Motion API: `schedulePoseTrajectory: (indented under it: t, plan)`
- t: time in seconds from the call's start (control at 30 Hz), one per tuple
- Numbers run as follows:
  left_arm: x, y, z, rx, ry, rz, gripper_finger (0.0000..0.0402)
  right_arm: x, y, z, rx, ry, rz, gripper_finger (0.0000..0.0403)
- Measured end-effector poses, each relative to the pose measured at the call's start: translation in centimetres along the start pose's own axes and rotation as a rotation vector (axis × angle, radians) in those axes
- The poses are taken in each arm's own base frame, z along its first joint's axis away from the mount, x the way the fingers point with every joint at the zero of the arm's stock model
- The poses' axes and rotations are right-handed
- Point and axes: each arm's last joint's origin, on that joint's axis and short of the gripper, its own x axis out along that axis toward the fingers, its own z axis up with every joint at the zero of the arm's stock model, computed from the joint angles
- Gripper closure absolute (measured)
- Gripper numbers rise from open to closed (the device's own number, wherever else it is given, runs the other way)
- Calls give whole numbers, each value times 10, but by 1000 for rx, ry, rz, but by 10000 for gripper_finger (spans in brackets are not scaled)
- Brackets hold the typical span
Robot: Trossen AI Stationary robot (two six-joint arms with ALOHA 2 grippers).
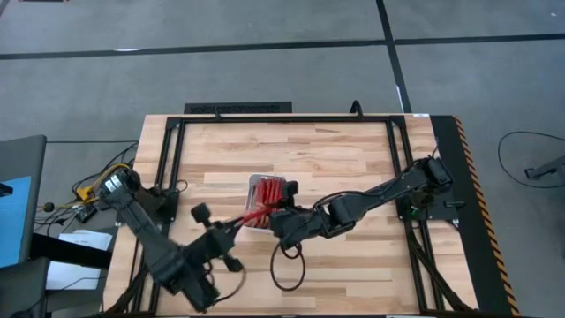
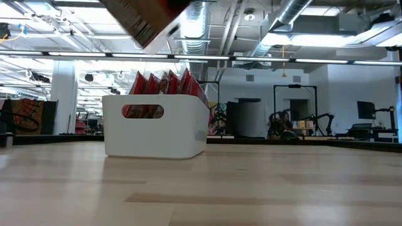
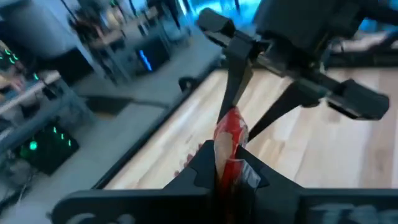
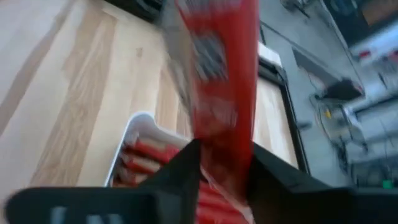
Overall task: Sort popcorn bags into baskets
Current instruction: Put the red popcorn bag into the white bin
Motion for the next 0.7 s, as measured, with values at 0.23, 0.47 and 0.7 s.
schedulePoseTrajectory:
  t: [0.23,0.47,0.7]
  plan:
    - [14,-4,-68,-135,-92,52,400,-15,-13,-8,95,72,-207,165]
    - [32,3,-101,-262,-195,71,401,-40,-33,-17,170,131,-289,170]
    - [60,8,-114,-301,-179,158,401,-53,-41,-28,219,173,-412,184]
